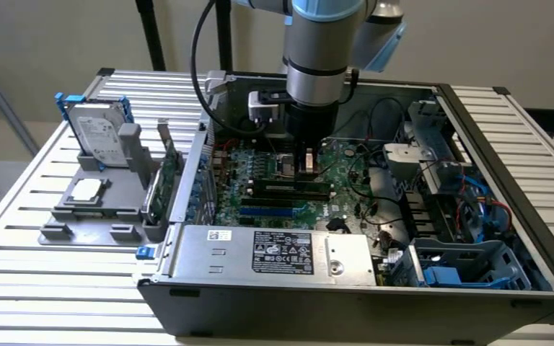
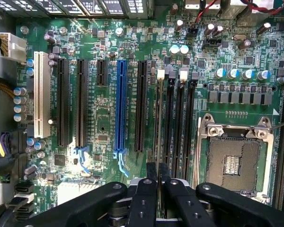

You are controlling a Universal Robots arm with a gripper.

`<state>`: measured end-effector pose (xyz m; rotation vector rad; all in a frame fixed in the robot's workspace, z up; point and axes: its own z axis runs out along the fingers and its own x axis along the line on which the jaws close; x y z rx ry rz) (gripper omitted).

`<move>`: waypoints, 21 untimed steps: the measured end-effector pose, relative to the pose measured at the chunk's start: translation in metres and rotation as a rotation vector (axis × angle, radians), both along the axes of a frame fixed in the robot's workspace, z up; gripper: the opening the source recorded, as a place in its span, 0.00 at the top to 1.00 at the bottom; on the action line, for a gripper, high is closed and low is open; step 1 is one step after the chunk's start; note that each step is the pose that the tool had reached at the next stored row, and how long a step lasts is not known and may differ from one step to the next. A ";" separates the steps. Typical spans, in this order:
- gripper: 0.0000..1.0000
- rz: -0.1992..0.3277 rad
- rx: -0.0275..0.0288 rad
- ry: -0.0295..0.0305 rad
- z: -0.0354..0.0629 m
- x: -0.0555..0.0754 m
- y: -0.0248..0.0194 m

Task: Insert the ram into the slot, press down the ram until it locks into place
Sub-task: 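Insert the ram into the slot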

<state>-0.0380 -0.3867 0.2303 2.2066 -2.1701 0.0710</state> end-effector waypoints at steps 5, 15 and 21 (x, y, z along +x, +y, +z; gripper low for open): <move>0.87 0.000 -0.0002 0.0000 -0.0007 0.000 0.0005; 0.87 -0.002 0.0000 -0.0001 -0.0029 0.000 0.0007; 0.85 -0.003 -0.0002 0.0000 -0.0044 0.000 0.0007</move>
